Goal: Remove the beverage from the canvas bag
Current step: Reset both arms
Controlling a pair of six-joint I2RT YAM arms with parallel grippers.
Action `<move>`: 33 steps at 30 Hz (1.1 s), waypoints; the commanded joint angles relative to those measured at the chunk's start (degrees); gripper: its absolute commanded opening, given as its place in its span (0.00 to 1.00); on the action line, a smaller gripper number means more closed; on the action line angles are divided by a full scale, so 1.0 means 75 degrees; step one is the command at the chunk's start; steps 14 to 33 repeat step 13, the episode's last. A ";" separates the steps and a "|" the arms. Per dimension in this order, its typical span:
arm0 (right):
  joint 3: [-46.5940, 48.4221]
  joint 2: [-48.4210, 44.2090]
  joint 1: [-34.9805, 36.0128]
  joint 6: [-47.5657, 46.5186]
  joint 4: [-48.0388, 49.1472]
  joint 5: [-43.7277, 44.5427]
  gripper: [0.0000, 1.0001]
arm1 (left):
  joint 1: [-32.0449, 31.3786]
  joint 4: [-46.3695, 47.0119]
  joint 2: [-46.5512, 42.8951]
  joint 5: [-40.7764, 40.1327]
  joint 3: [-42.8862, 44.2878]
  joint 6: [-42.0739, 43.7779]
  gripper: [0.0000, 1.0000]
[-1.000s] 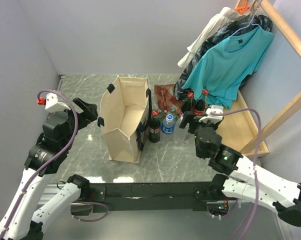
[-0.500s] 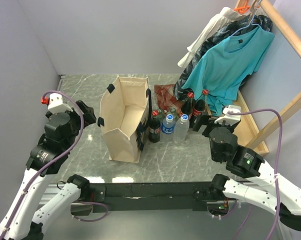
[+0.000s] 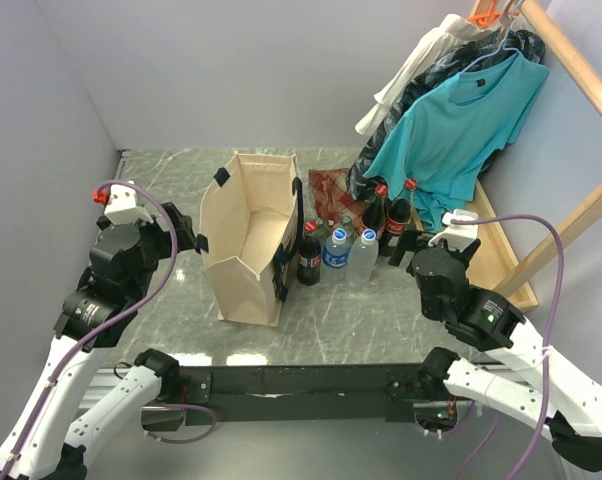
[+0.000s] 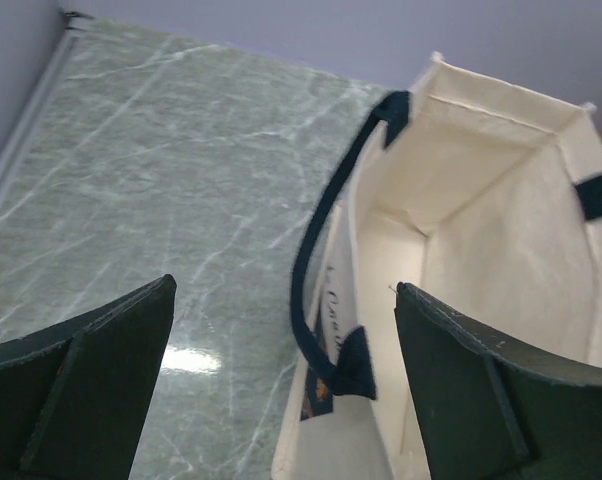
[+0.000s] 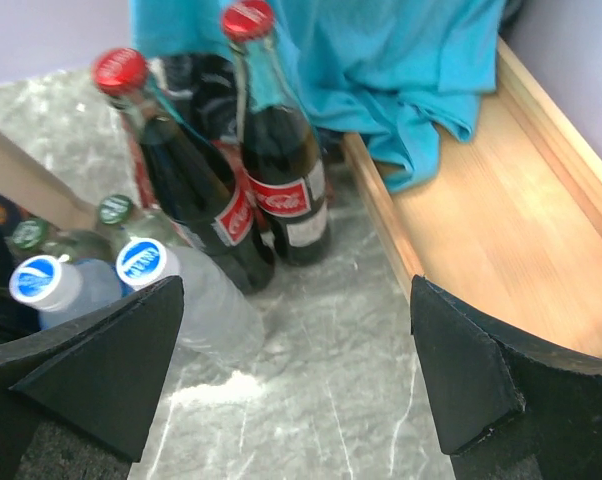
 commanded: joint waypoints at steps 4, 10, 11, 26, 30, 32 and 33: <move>-0.0481 -0.0296 -0.0914 0.0973 -0.0276 -0.0283 1.00 | -0.0003 0.0824 0.0162 0.1538 0.0077 0.0431 0.96; -0.1137 -0.1023 -0.1911 0.0697 0.0203 -0.0563 1.00 | -0.0003 0.0847 0.0573 0.1878 0.0276 0.0396 0.96; -0.1161 -0.1058 -0.1947 0.0696 0.0239 -0.0564 1.00 | -0.0003 0.0894 0.0539 0.1879 0.0230 0.0384 0.96; -0.1103 -0.0977 -0.2052 0.0881 0.0065 -0.0377 1.00 | -0.0003 0.0977 0.0456 0.1763 0.0230 0.0349 0.96; -0.1103 -0.0977 -0.2052 0.0881 0.0065 -0.0377 1.00 | -0.0003 0.0977 0.0456 0.1763 0.0230 0.0349 0.96; -0.1103 -0.0977 -0.2052 0.0881 0.0065 -0.0377 1.00 | -0.0003 0.0977 0.0456 0.1763 0.0230 0.0349 0.96; -0.1103 -0.0977 -0.2052 0.0881 0.0065 -0.0377 1.00 | -0.0003 0.0977 0.0456 0.1763 0.0230 0.0349 0.96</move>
